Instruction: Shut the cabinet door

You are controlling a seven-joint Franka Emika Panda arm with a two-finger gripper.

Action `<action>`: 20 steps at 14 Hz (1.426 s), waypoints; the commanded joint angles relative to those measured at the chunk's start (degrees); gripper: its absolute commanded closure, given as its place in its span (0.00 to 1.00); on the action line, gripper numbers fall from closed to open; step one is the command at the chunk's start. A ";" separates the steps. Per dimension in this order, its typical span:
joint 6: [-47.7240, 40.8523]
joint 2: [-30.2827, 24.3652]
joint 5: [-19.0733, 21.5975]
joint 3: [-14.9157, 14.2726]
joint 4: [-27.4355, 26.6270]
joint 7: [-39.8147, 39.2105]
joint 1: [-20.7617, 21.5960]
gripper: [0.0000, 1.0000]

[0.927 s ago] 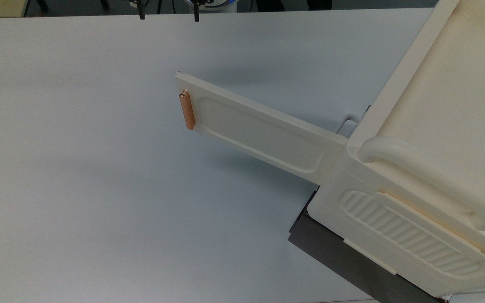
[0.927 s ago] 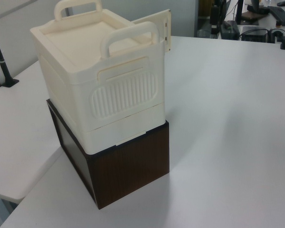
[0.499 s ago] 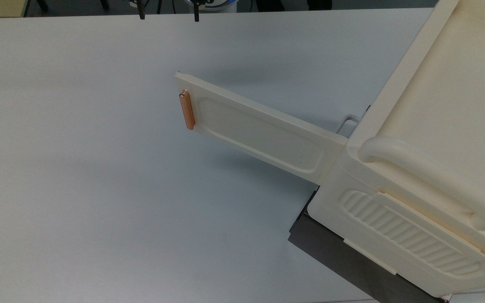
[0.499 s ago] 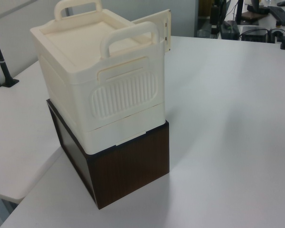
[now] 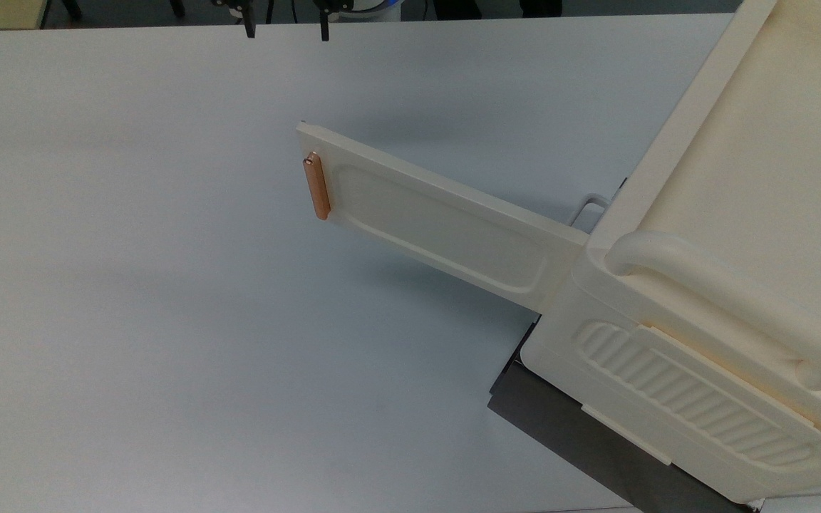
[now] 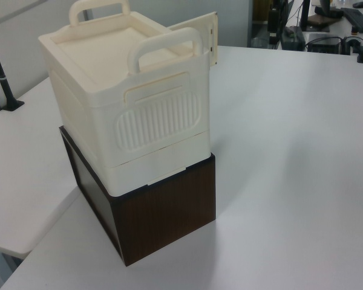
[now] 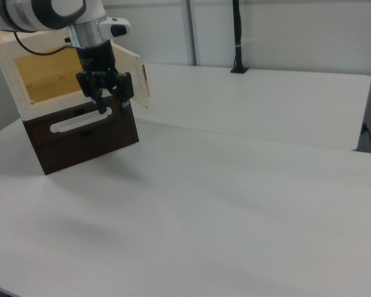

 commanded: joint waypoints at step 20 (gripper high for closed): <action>48.11 8.80 4.56 -1.41 6.60 9.43 0.78 1.00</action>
